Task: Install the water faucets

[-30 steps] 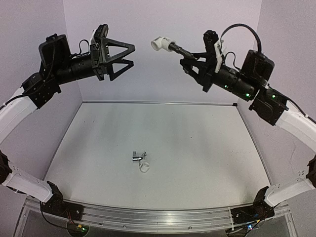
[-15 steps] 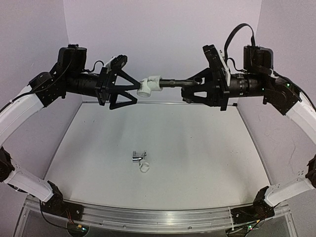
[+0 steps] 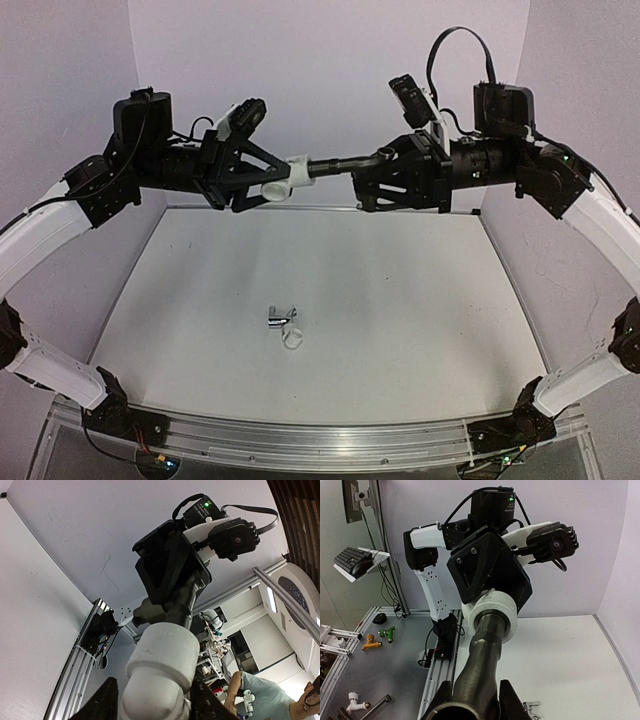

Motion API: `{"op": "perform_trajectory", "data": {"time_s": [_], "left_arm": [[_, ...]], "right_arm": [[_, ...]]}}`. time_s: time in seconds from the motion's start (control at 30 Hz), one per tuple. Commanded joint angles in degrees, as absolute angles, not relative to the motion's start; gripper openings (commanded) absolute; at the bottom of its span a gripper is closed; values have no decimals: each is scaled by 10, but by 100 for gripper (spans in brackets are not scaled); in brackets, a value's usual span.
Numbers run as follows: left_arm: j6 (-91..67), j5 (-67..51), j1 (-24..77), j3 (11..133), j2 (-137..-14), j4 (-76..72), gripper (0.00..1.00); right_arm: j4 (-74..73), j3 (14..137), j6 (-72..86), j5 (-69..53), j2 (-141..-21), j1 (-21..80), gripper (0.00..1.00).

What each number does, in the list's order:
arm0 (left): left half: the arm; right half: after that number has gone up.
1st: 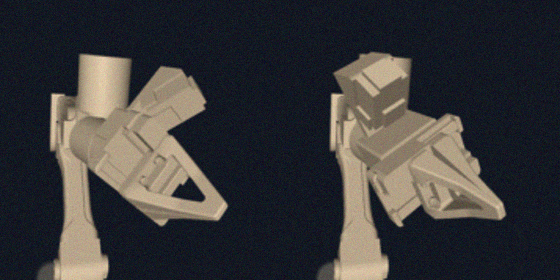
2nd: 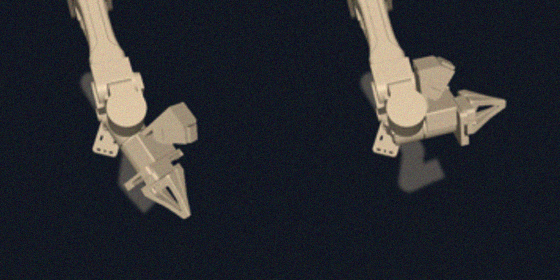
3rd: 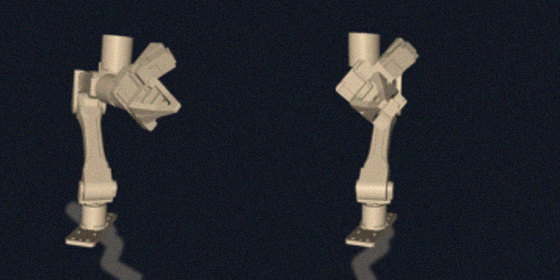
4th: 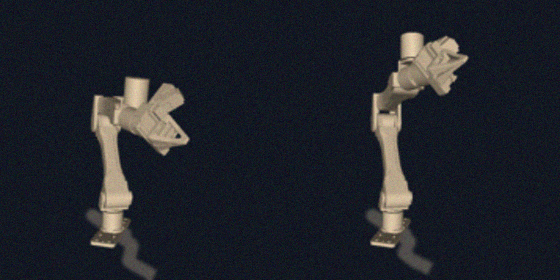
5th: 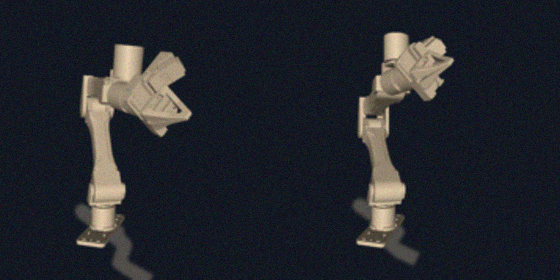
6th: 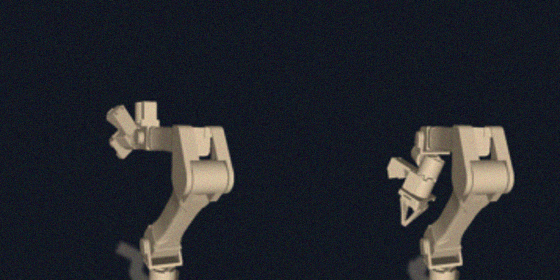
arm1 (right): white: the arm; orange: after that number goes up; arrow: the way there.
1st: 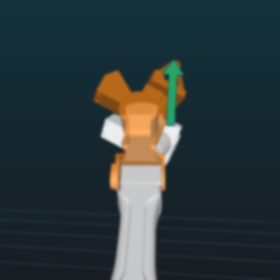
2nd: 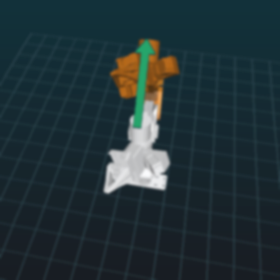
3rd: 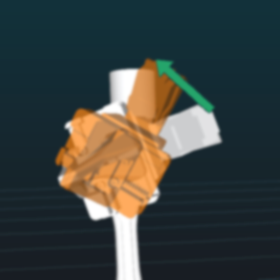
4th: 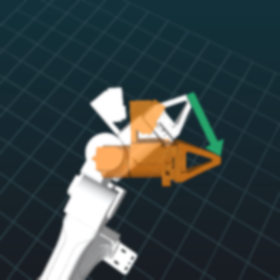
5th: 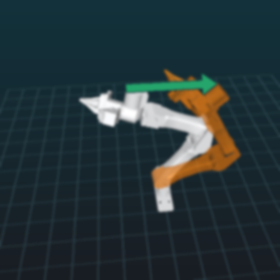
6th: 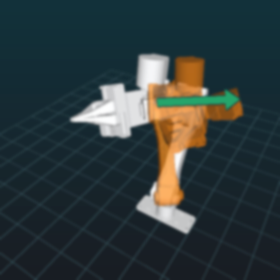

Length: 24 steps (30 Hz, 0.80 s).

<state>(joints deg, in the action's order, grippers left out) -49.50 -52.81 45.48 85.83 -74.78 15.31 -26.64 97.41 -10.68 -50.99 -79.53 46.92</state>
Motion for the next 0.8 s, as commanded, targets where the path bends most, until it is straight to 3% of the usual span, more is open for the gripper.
{"op": "perform_trajectory", "data": {"time_s": [0.0,0.3,0.57,0.77], "left_arm": [[-513,-542,457,845,-740,61,40],[-432,-454,471,851,-725,78,18],[-171,-258,507,817,-669,143,7],[-31,-228,516,838,-672,197,4]], "right_arm": [[-223,1019,-35,-551,-808,470,0],[-197,1057,145,-625,-868,450,0],[-174,1052,249,-719,-912,439,0],[-175,1038,270,-752,-920,438,0]]}}
